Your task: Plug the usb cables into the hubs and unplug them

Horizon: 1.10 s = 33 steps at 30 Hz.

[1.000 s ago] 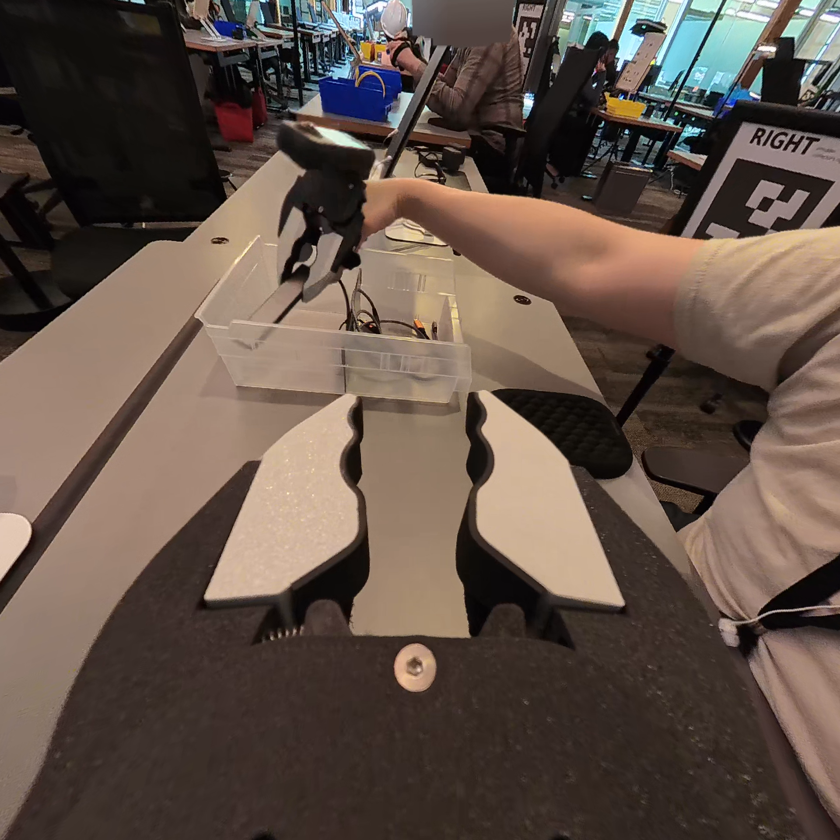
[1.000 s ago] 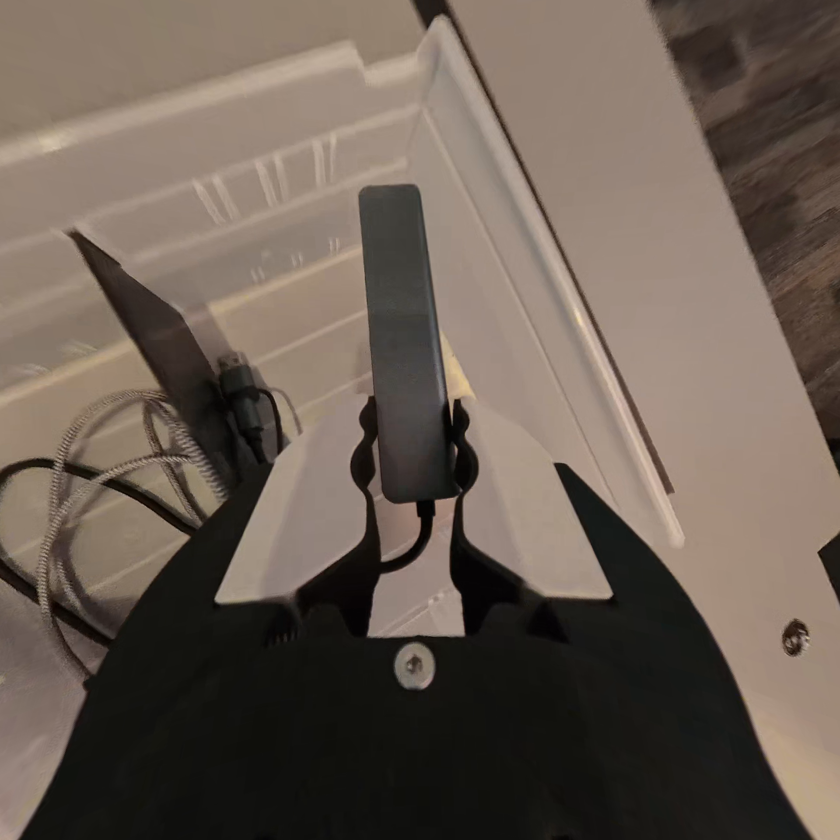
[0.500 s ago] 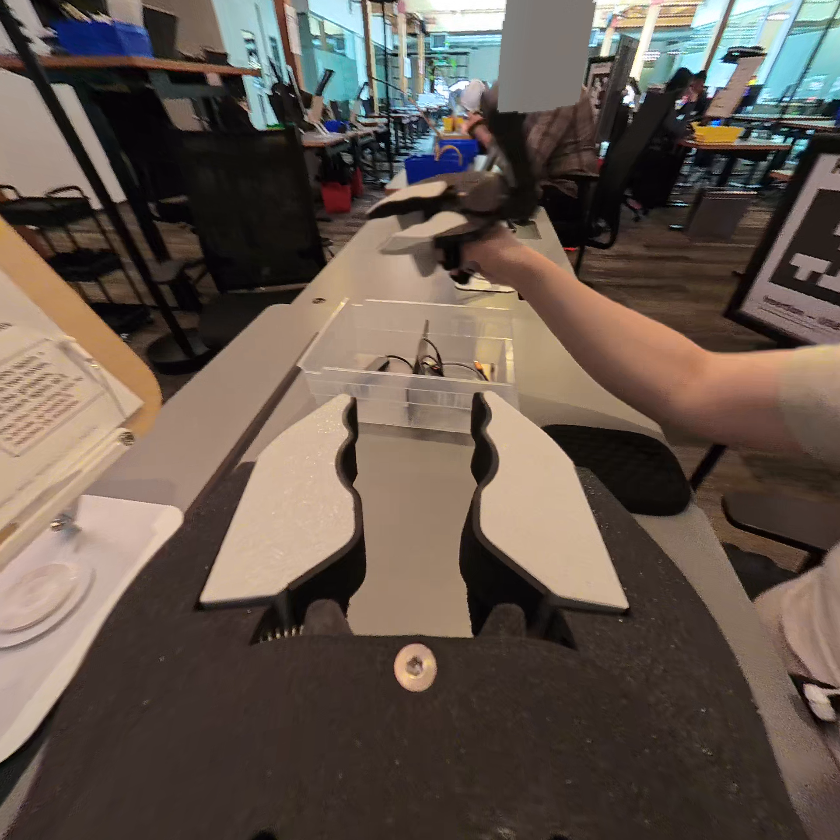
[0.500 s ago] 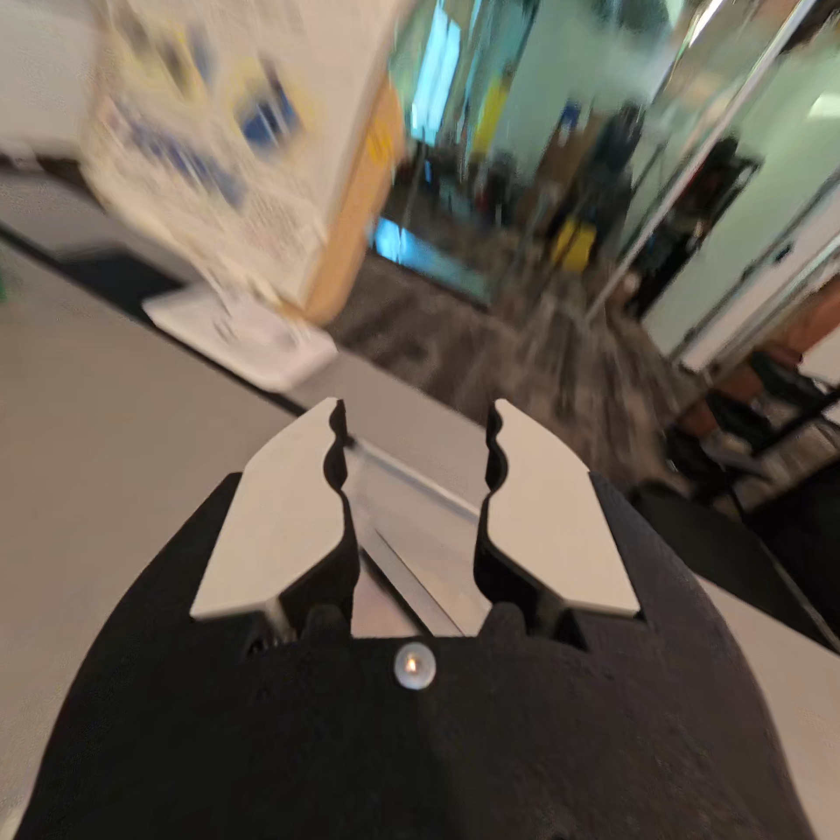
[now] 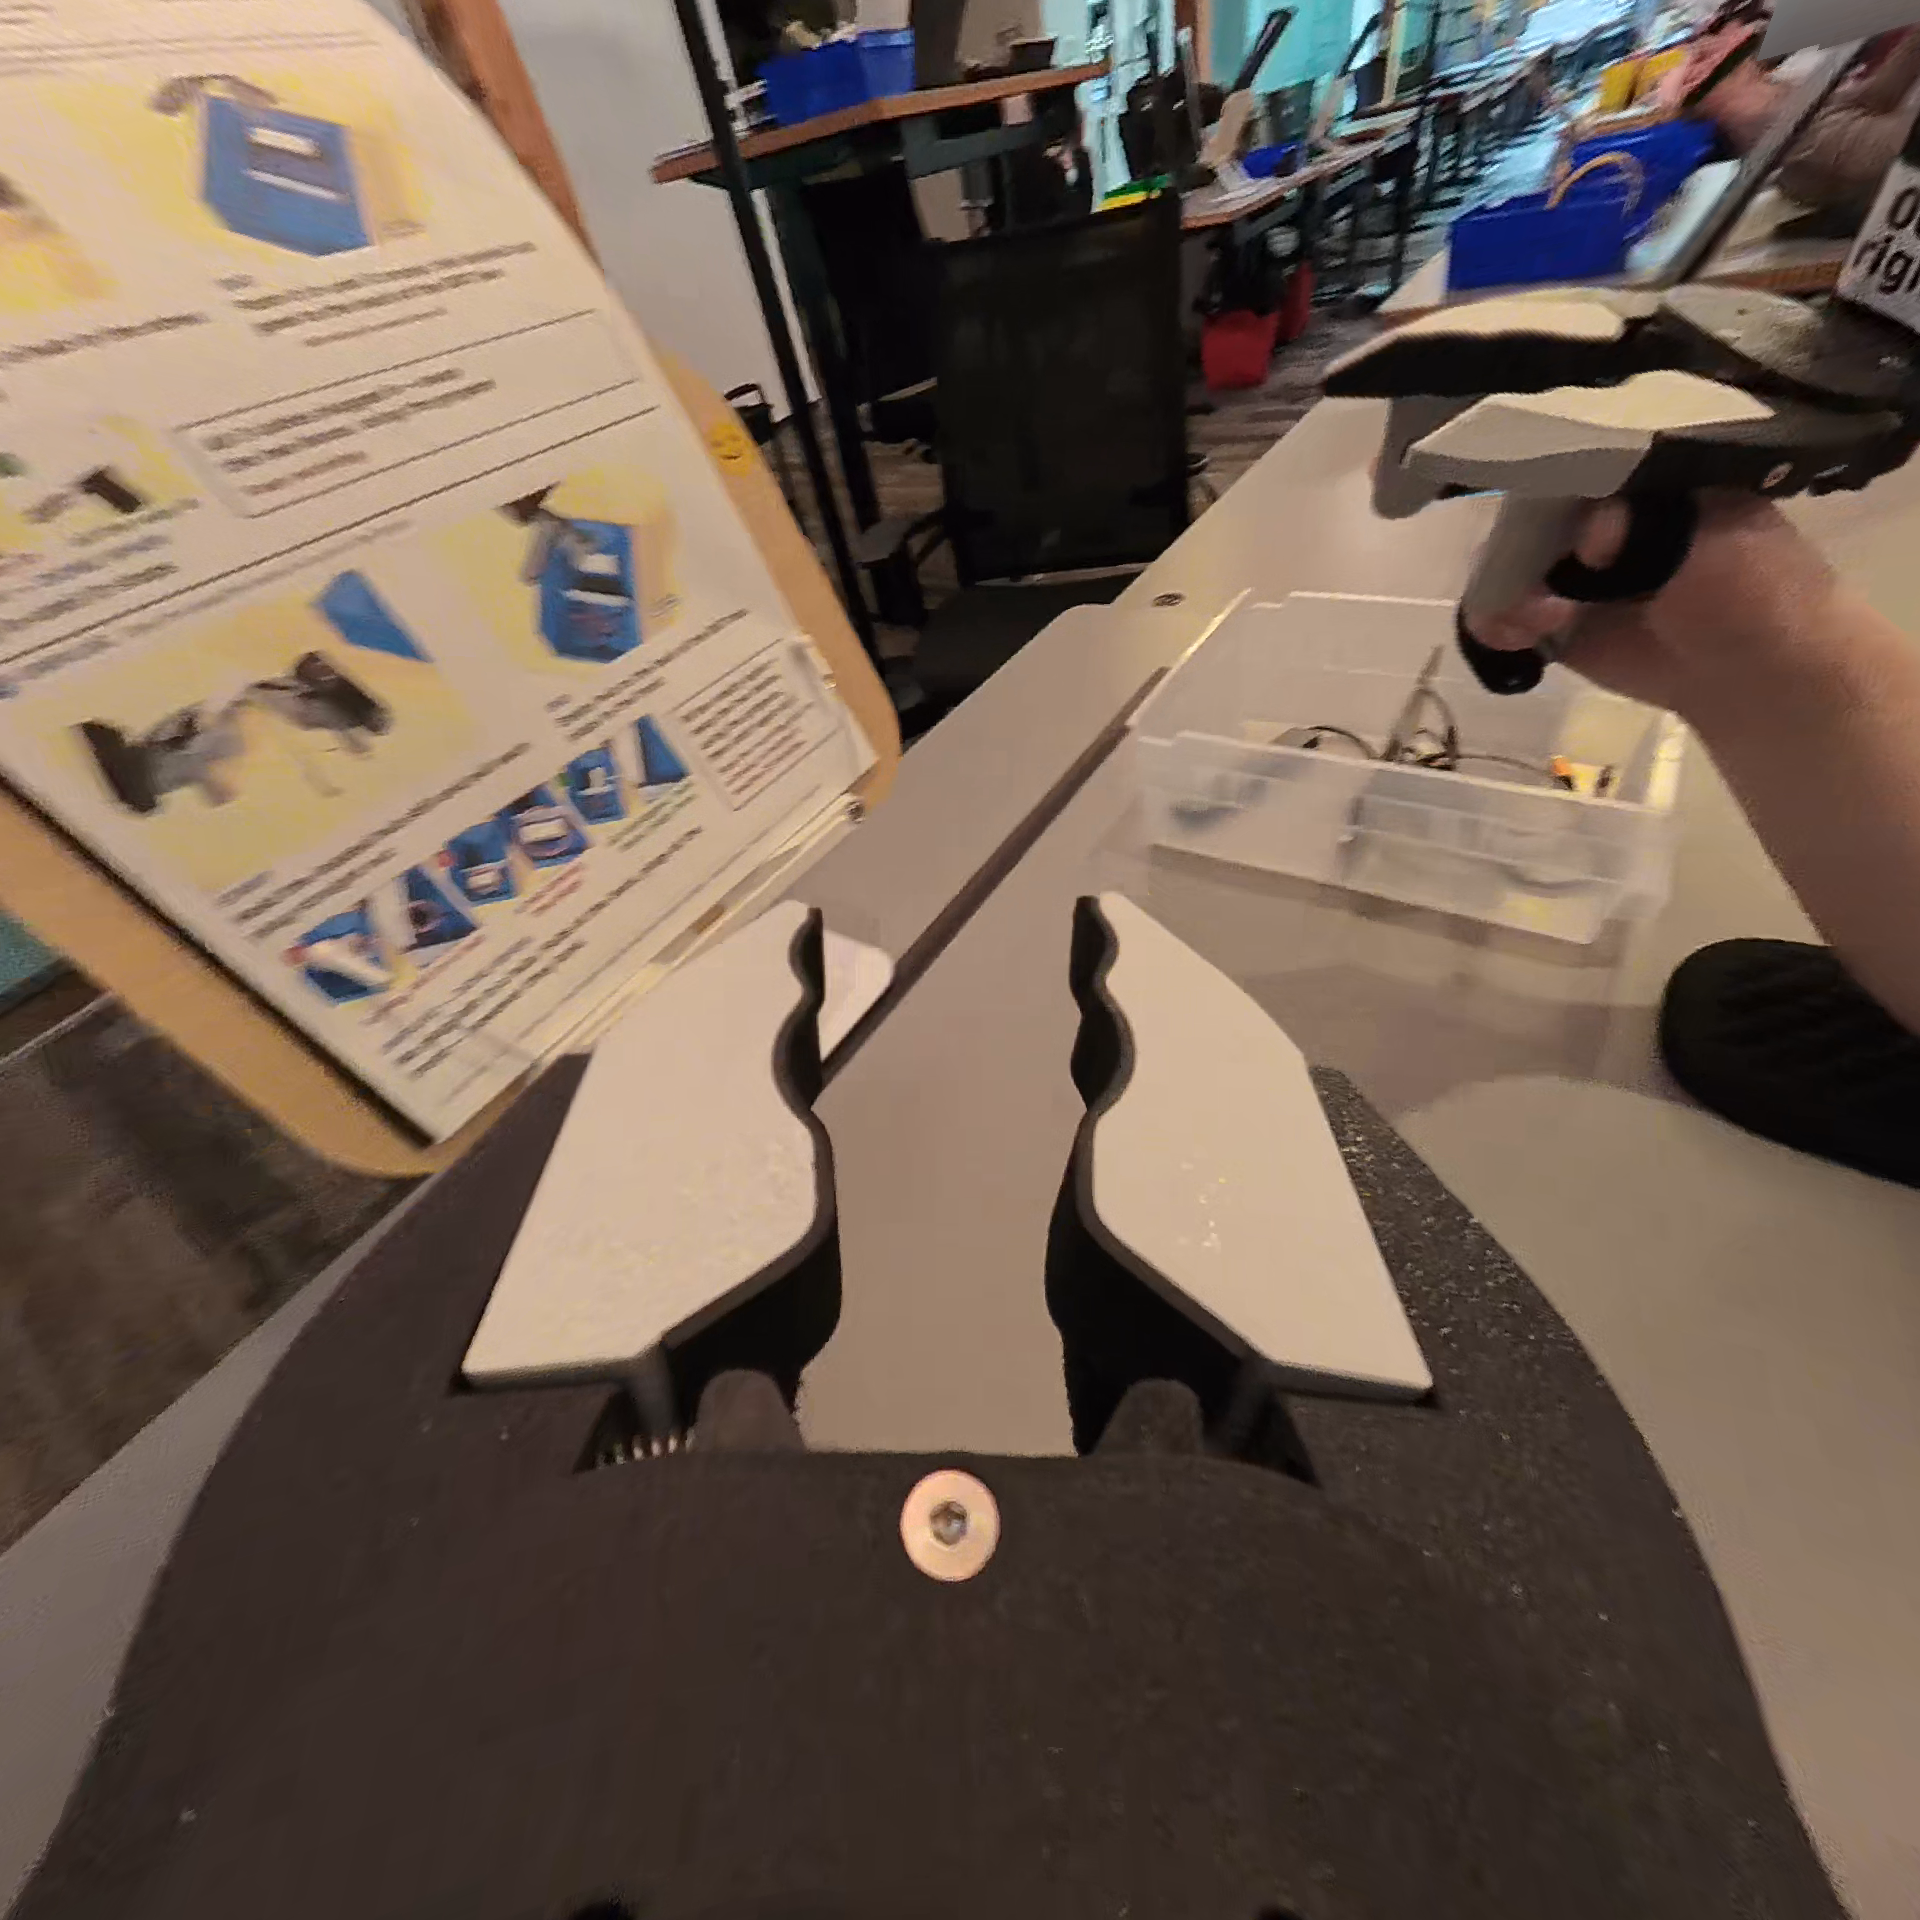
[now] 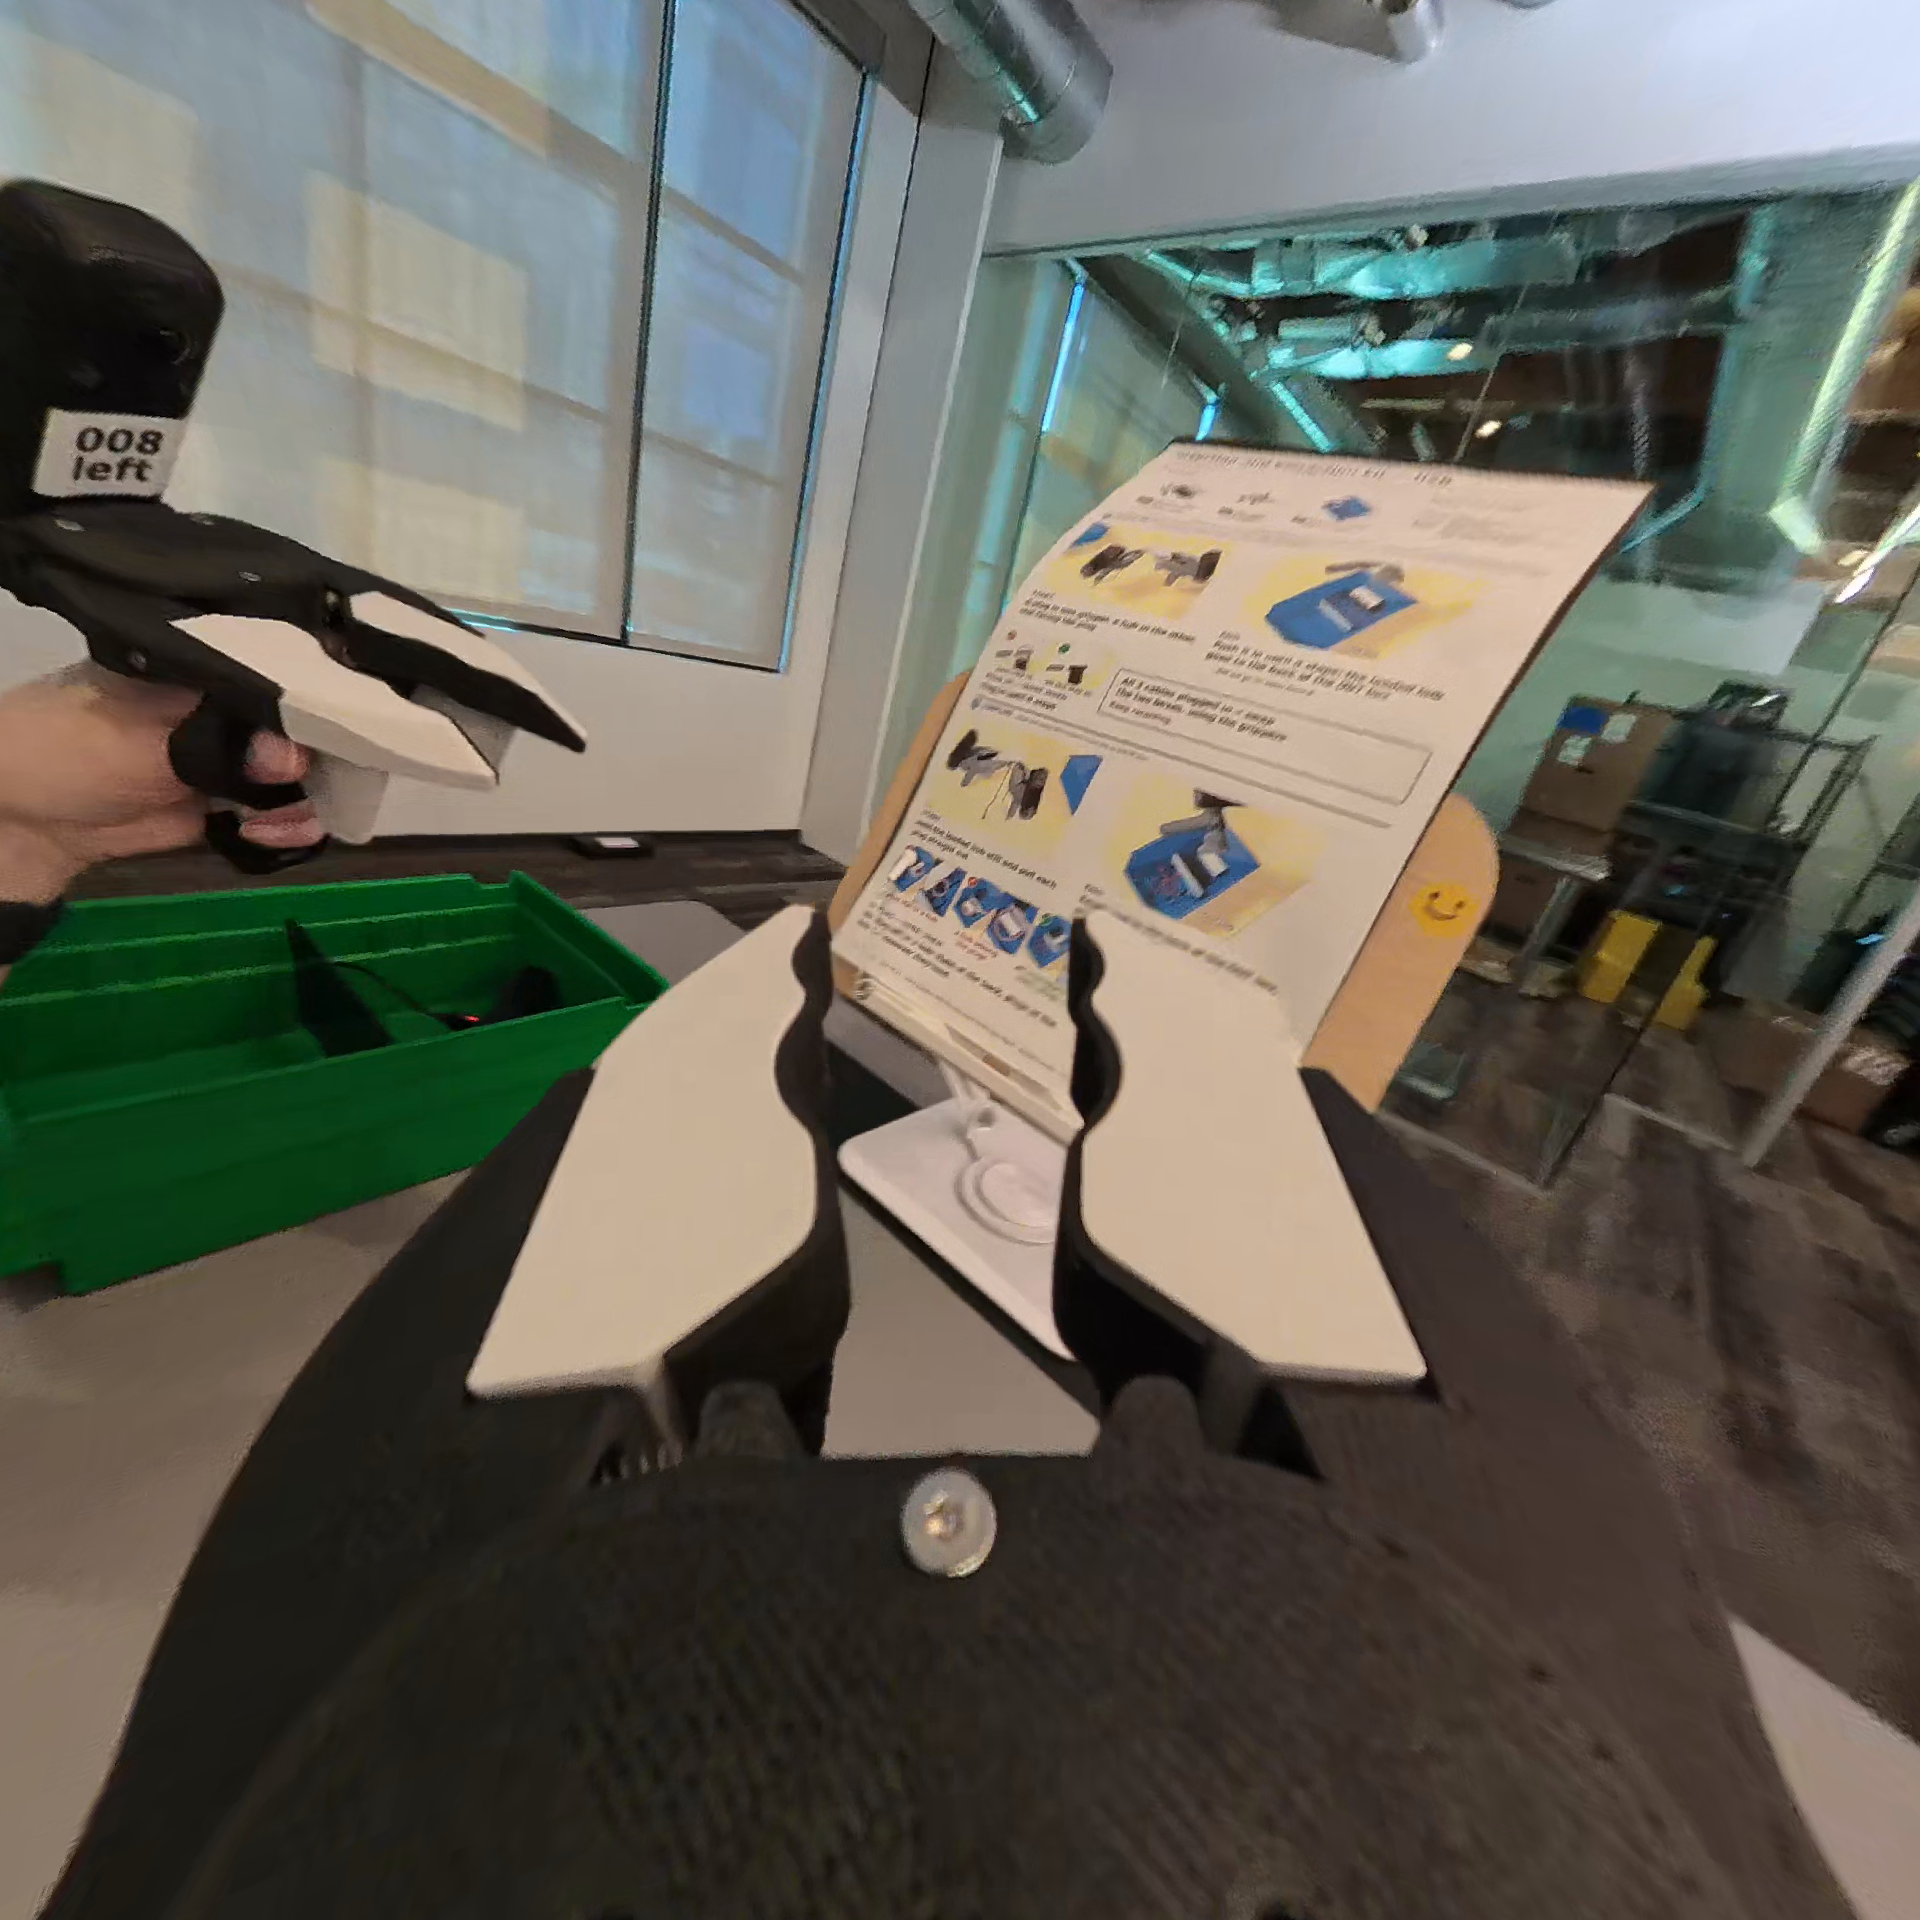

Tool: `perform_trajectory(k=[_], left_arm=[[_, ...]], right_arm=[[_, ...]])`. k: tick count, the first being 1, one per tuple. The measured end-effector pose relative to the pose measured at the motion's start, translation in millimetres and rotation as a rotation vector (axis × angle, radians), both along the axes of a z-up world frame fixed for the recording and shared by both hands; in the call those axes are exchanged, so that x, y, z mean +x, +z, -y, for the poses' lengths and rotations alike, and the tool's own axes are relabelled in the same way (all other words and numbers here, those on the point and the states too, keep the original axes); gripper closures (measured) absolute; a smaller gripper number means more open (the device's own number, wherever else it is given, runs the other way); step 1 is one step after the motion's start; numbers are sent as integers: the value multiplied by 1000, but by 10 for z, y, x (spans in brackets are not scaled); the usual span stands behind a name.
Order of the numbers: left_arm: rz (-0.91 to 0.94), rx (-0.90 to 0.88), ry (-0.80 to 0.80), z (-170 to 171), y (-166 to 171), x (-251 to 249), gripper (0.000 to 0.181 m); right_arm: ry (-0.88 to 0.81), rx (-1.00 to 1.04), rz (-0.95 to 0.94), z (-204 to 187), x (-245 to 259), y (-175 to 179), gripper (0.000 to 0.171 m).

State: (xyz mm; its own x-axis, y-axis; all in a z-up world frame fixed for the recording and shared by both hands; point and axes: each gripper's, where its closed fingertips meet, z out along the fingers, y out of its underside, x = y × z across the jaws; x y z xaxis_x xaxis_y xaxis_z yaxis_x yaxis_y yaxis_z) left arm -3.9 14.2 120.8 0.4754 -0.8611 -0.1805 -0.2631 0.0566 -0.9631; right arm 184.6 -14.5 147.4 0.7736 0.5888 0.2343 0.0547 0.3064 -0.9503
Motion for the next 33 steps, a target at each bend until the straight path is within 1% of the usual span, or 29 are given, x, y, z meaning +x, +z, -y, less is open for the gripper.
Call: perform_trajectory(k=[2, 4, 7, 9, 10, 11, 13, 14, 15, 16, 17, 19, 21, 24, 26, 30, 33], left_arm=[[-12, -2, 48, -46, 16, -219, 135], [0, -24, 23, 29, 47, -410, 135], [92, -38, 27, 102, 149, -768, 136], [60, -41, 91, -8, 80, -1011, 138], [0, -34, 130, -118, -3, -1124, 138], [-85, -32, 135, -219, -132, -1208, 138], [-270, -83, 101, -394, -485, -1362, 138], [-321, -104, 50, -432, -634, -1396, 140], [-309, -108, 16, -472, -724, -1410, 142], [-290, -130, -4, -505, -826, -1422, 141], [-343, -170, -30, -506, -993, -1453, 140], [-566, -225, -16, -574, -1396, -1637, 135], [-756, -252, -27, -624, -1685, -1789, 135], [-958, -266, -107, -664, -1956, -1868, 130], [-1072, -284, -192, -650, -2108, -1900, 130], [-1269, -278, -349, -653, -2390, -1955, 124], [-1355, -249, -434, -717, -2578, -2008, 124]], right_arm=[[50, -59, -17, -67, -37, -99, 123], [50, -89, 13, -119, -44, -193, 122], [53, -91, 97, -99, -58, -276, 118], [45, -83, 137, -59, -27, -273, 118], [42, -70, 137, -35, -3, -242, 118], [49, -64, 132, -6, 19, -212, 118], [66, -76, 120, 39, 61, -177, 117], [70, -81, 111, 55, 87, -159, 116], [71, -80, 103, 70, 115, -138, 116], [69, -77, 97, 80, 145, -119, 116], [63, -77, 94, 85, 179, -106, 116], [47, -83, 93, 83, 245, -95, 115], [34, -97, 94, 81, 295, -101, 114], [10, -103, 111, 70, 338, -107, 114], [-15, -104, 148, 43, 352, -145, 113], [-56, -128, 229, -87, 341, -300, 112], [-40, -165, 243, -169, 263, -419, 112]])
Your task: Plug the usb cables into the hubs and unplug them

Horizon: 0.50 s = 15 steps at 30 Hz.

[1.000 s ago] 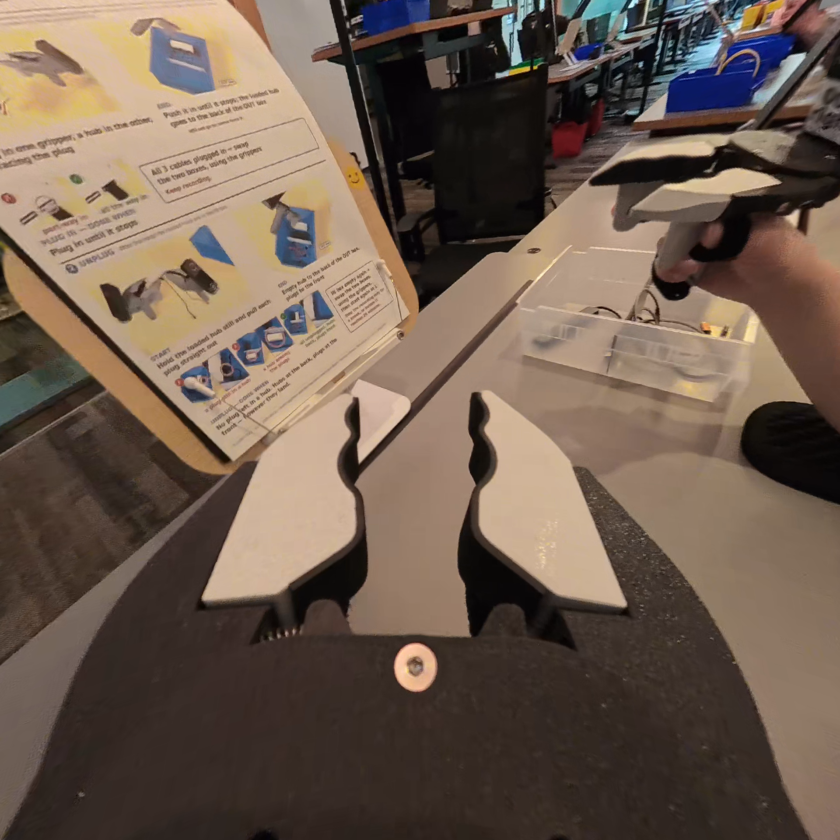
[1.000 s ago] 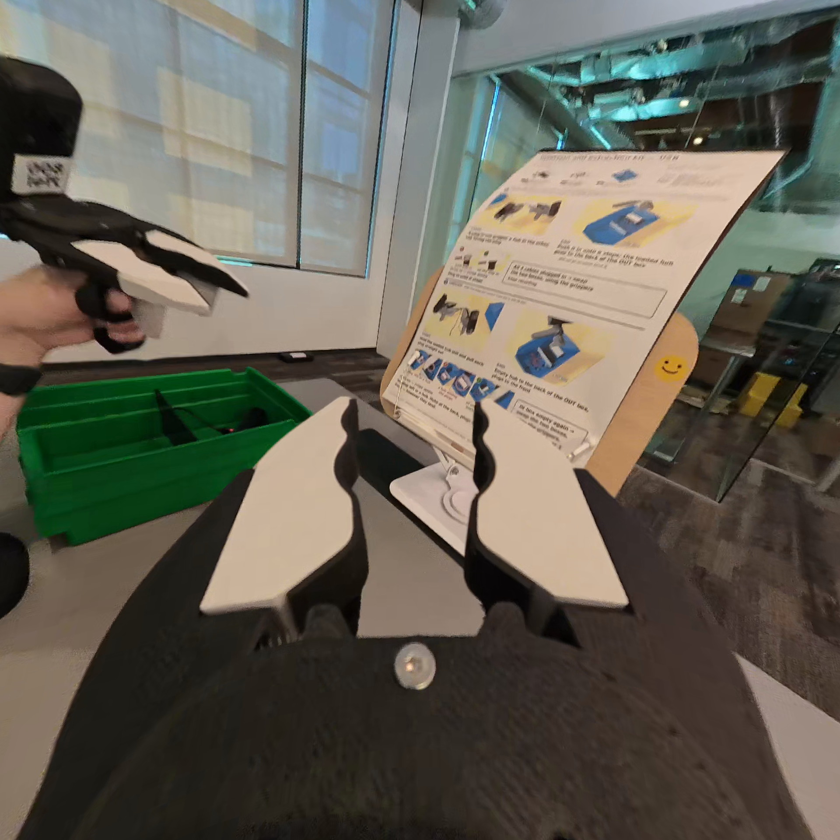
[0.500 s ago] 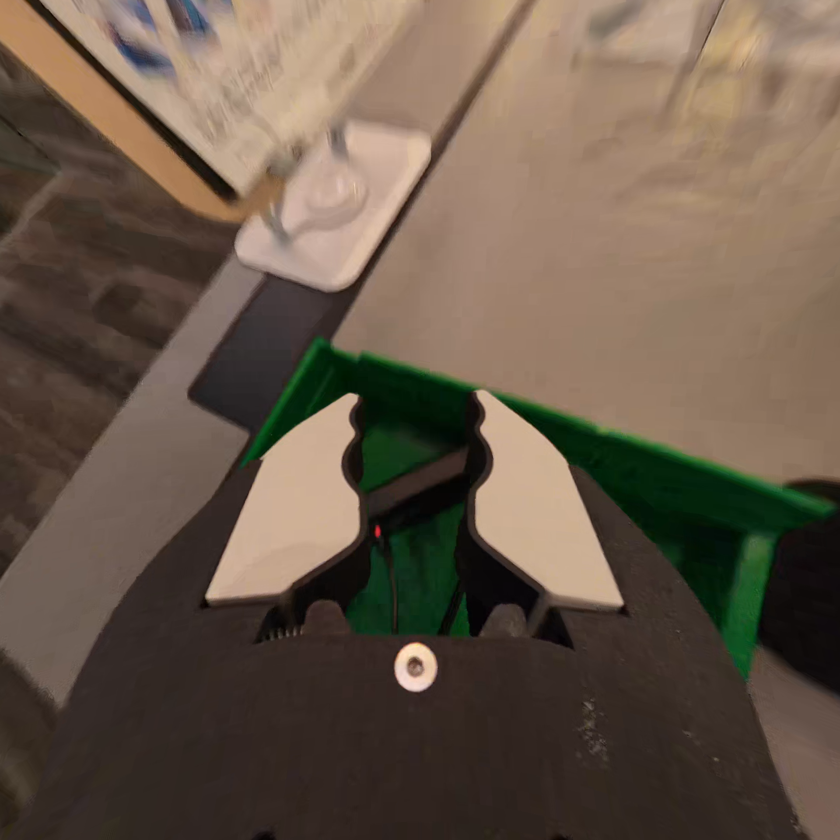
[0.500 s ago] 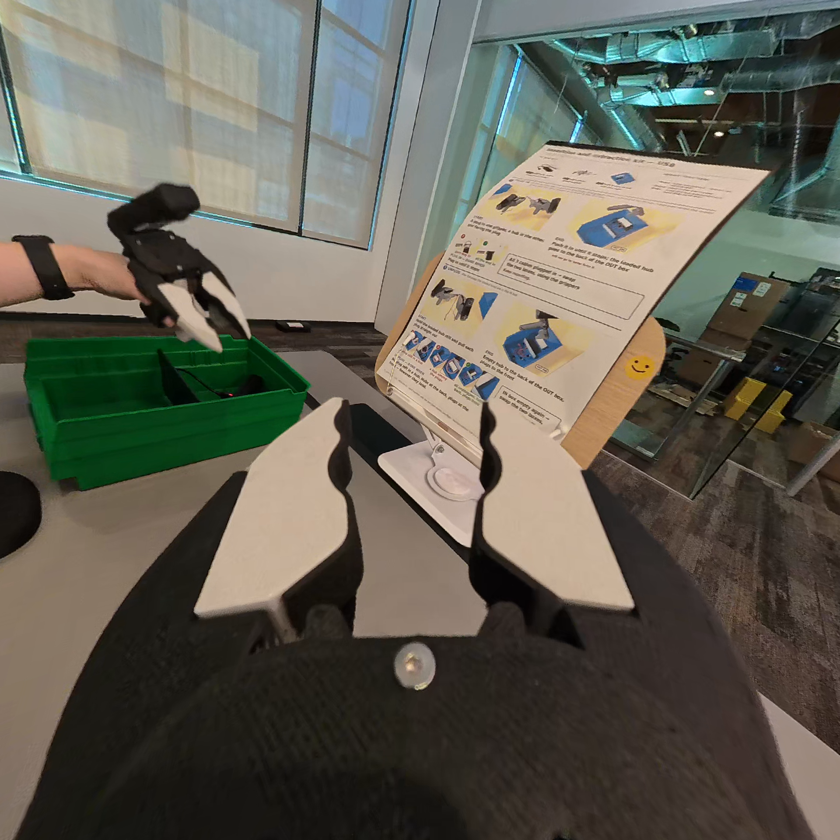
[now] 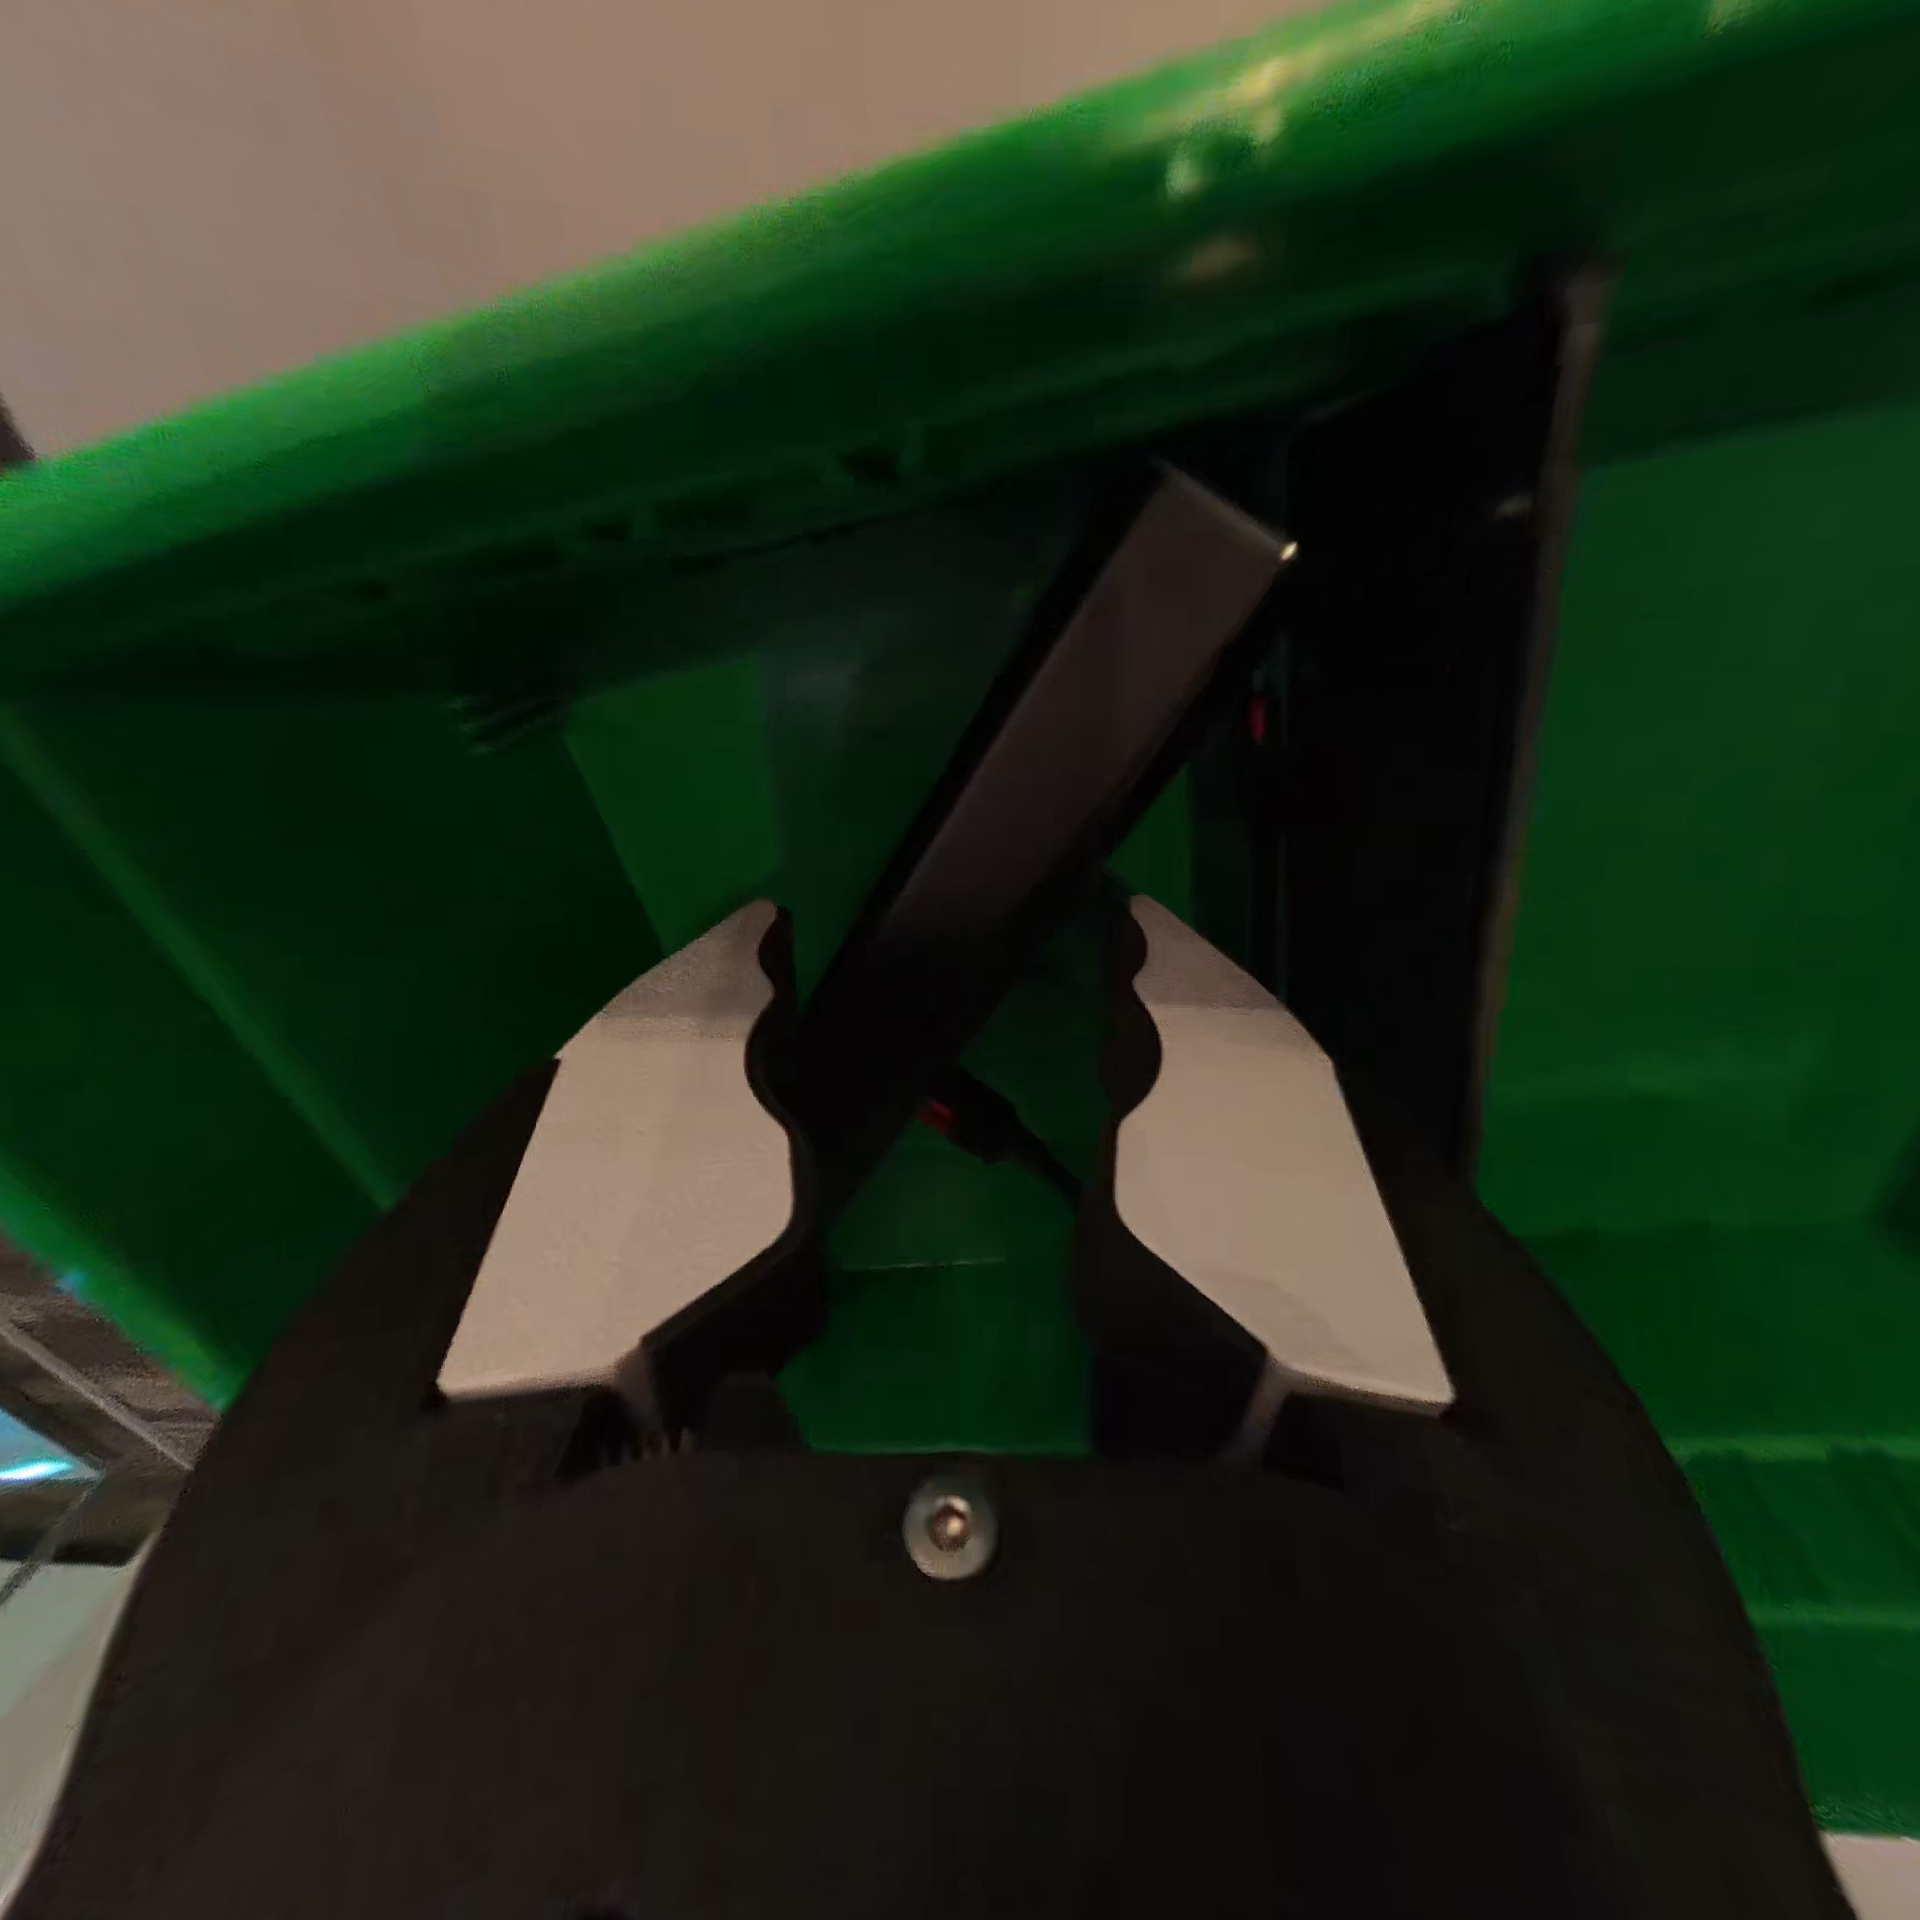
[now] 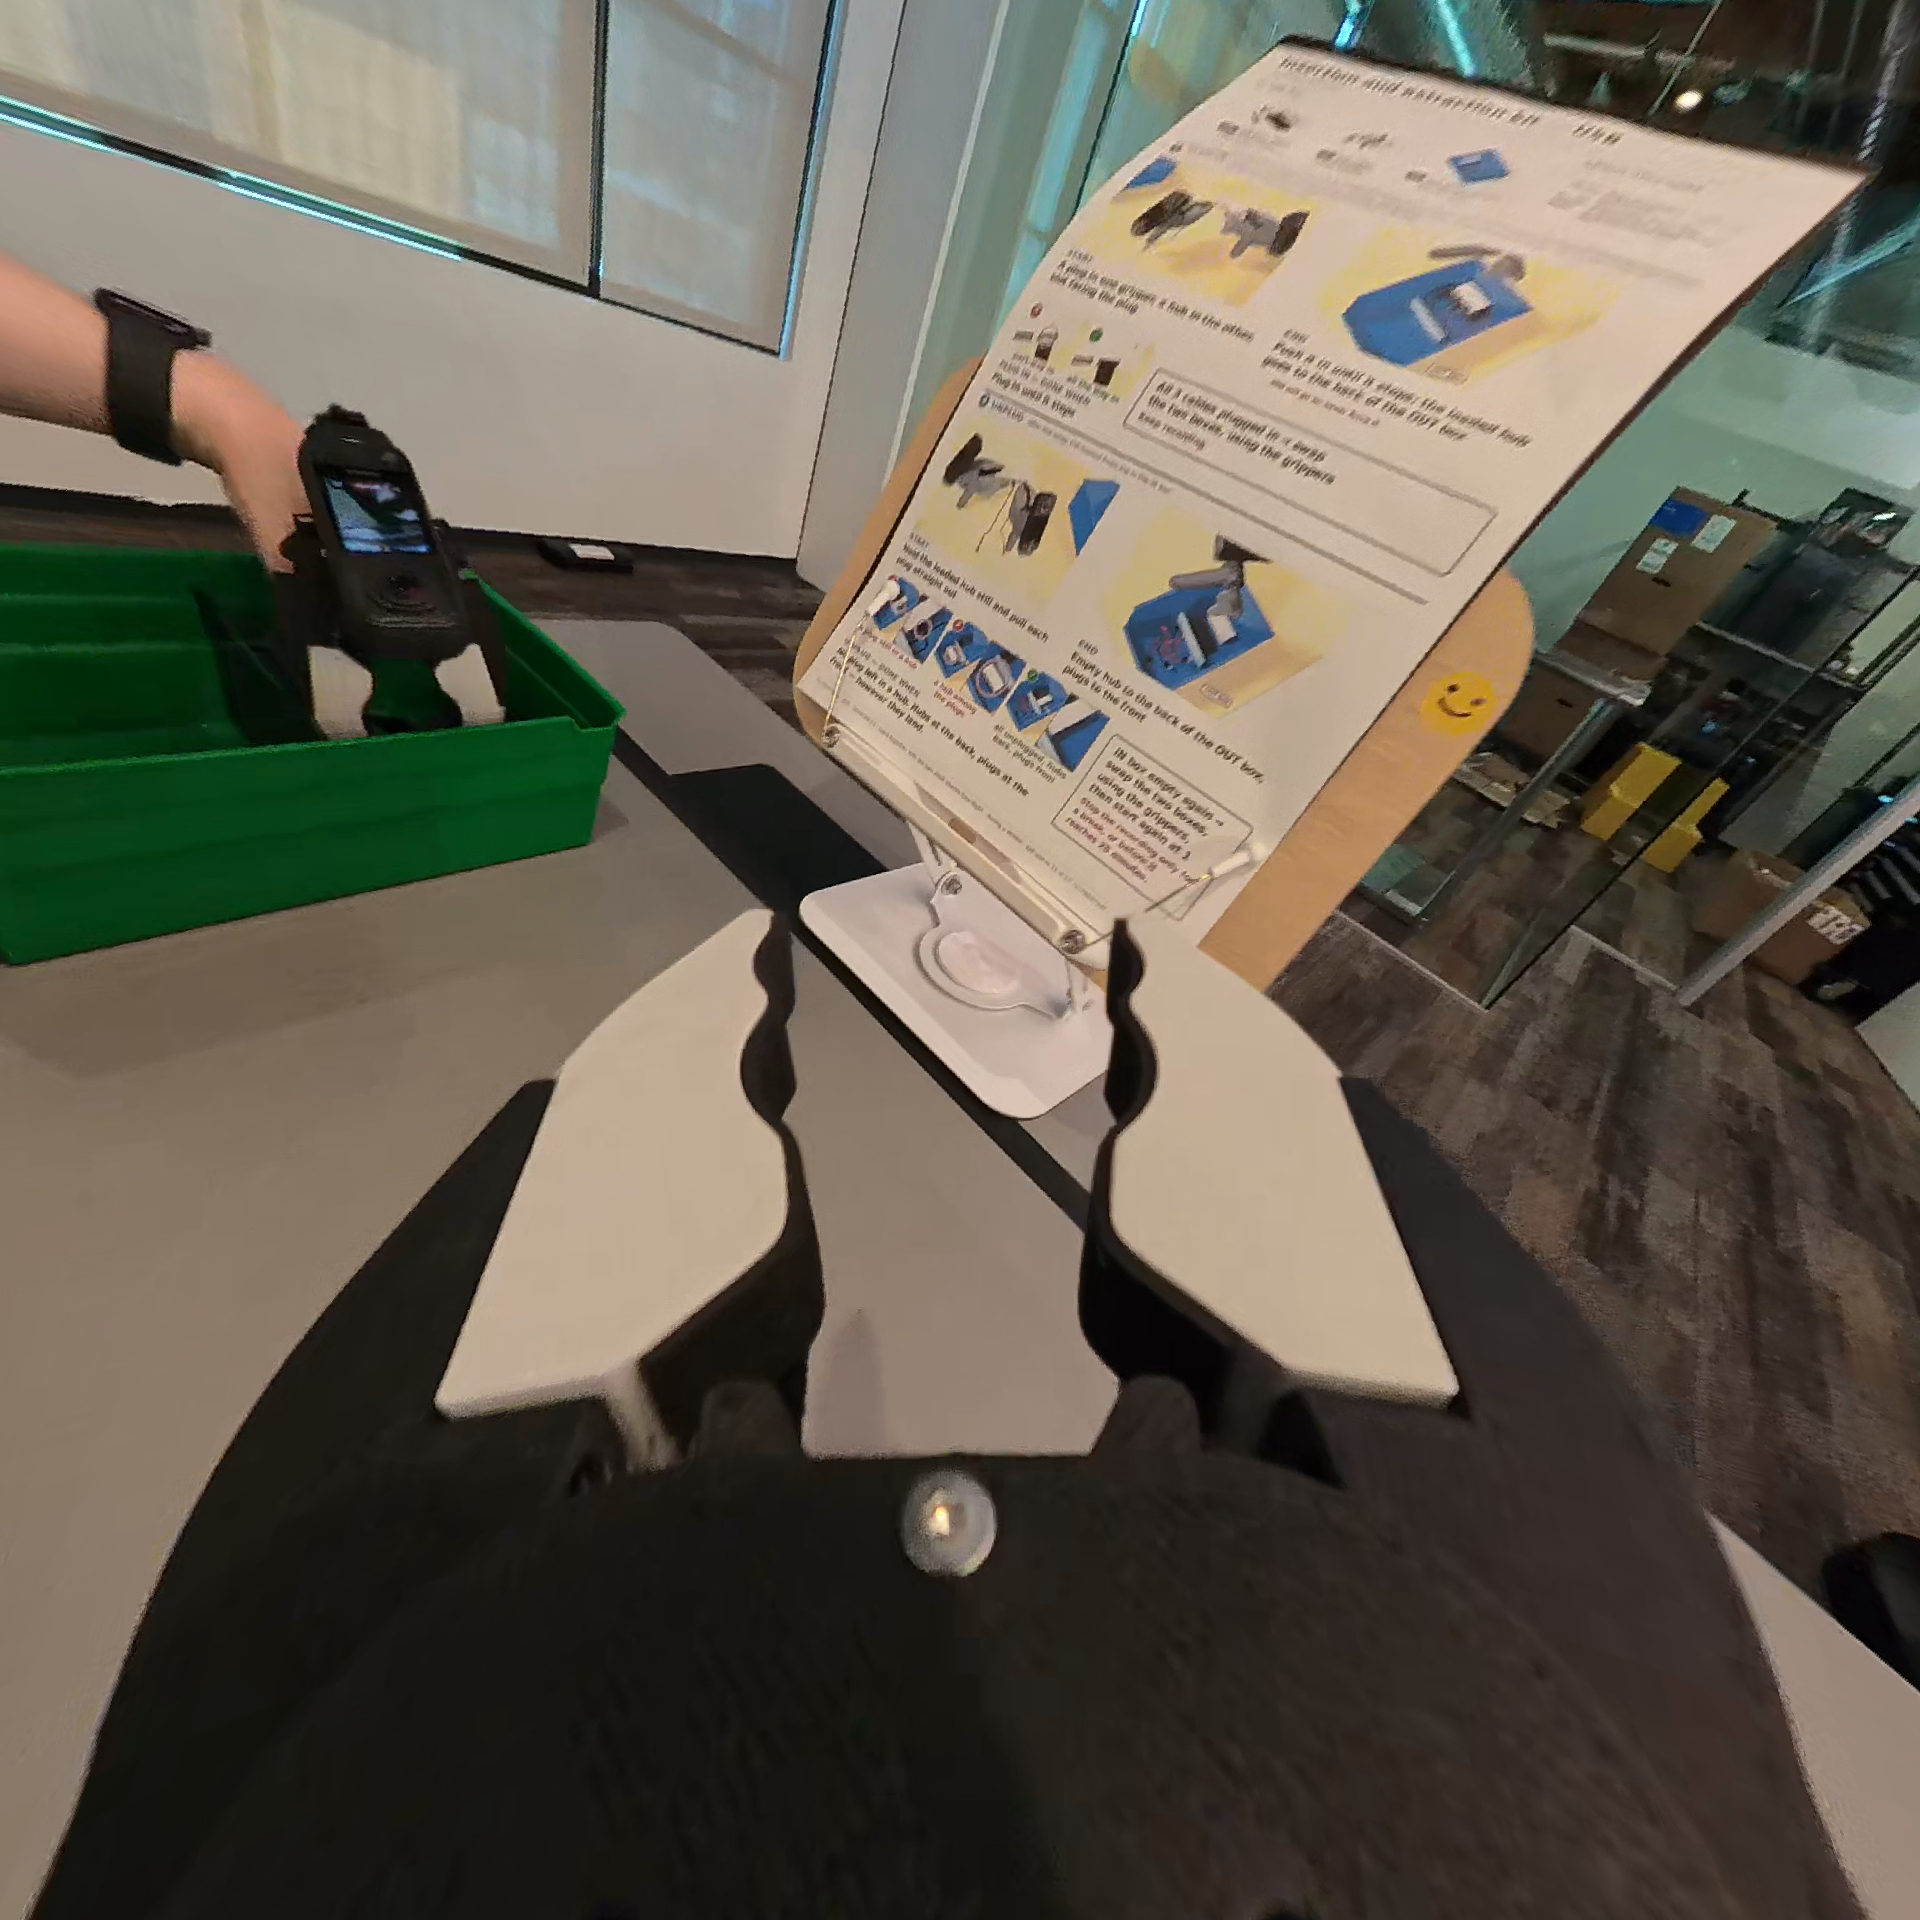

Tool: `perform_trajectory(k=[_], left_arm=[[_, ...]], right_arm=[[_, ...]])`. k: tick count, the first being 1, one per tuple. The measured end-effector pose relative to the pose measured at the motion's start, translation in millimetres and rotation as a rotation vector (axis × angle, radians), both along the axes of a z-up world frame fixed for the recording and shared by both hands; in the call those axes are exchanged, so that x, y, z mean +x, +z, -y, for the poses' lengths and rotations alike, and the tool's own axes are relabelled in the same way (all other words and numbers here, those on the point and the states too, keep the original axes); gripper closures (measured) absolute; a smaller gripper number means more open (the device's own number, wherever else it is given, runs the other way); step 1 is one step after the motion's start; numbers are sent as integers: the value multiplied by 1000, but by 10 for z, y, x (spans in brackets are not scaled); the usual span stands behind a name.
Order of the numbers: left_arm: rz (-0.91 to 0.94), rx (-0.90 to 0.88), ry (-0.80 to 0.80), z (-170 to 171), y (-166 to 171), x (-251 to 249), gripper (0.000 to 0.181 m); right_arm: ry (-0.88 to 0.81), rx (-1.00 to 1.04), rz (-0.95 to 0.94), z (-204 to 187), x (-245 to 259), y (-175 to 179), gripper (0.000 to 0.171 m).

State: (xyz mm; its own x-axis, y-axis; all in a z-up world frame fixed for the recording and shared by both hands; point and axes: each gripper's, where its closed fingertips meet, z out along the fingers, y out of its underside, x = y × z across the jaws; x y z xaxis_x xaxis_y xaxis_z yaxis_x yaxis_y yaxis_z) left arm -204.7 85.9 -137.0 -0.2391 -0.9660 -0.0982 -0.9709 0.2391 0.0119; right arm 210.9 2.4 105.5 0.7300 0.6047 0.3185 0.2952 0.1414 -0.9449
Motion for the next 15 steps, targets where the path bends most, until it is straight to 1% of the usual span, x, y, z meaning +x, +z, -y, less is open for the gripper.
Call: perform_trajectory(k=[3, 5, 9, 12, 15], left_arm=[[-28, -17, -44, -26, -160, -36, 128], [-1, -30, -85, -8, -157, -10, 140], [-10, 27, -106, -25, -132, -71, 145], [8, 76, -62, -37, 16, -120, 147], [144, 138, 51, -63, 385, -93, 148]], right_arm=[[1, -9, 23, -65, -65, -91, 113], [6, -10, 40, -90, -97, -131, 114], [28, -33, 31, -117, -140, -189, 114], [28, -37, 33, -119, -131, -206, 115], [40, -25, 14, -79, -132, -154, 115]])
